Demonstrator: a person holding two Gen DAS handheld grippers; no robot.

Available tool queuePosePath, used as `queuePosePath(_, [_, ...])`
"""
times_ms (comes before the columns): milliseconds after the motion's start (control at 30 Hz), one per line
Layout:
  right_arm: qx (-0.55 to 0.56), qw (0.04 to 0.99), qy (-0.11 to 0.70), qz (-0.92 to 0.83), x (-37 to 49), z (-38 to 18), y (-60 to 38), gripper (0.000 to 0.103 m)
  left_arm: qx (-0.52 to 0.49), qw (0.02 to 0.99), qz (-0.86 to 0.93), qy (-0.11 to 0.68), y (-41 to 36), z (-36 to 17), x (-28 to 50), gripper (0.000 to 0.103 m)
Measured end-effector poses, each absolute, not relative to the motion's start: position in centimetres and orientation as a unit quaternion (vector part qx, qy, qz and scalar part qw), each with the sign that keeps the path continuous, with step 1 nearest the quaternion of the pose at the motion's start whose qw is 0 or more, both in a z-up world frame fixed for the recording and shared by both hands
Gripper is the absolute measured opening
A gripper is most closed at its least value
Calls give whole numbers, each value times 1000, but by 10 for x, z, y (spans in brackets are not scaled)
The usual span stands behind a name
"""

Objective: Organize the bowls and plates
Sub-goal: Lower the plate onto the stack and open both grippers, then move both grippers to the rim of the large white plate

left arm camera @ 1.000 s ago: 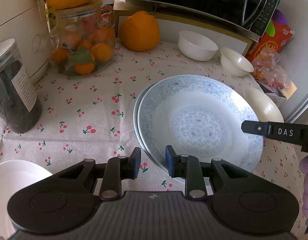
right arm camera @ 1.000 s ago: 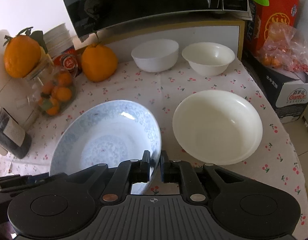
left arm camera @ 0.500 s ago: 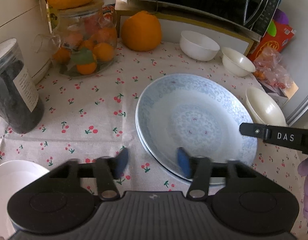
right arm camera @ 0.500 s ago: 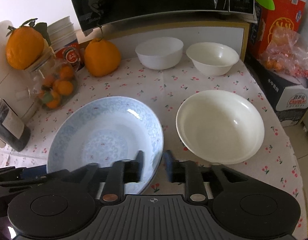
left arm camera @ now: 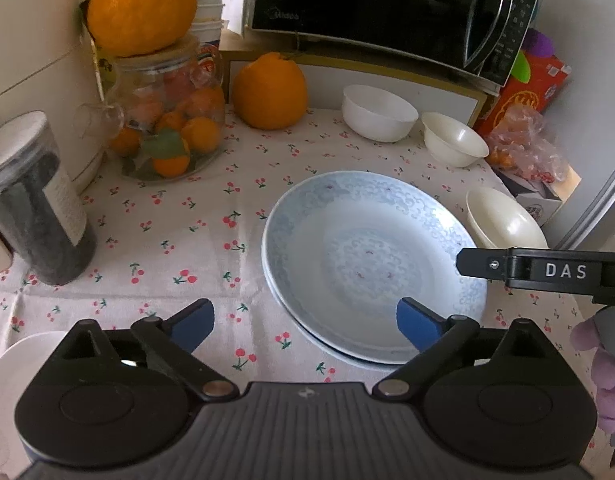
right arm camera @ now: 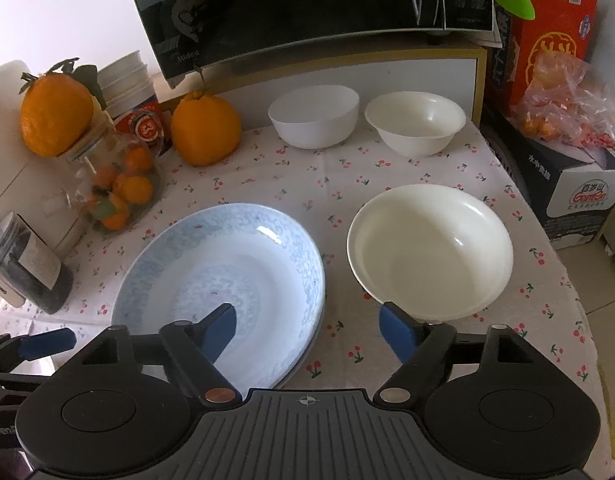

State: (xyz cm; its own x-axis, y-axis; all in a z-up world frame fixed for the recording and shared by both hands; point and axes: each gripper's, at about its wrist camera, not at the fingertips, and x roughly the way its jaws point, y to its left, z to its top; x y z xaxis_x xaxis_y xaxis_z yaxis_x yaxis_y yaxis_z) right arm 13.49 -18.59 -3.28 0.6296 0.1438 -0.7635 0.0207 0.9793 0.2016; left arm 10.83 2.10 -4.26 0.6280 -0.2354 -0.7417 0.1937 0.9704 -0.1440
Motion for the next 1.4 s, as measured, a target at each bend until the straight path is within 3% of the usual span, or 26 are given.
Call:
queuePosePath(600, [80,903,417,61,93,-6,-166,87,-31,901,-101,421,67,-22,75,103])
queuePosePath(1400, [173,864,458,116,75,-11,-115,88,-34,899,-74,430,143,-6,50,103])
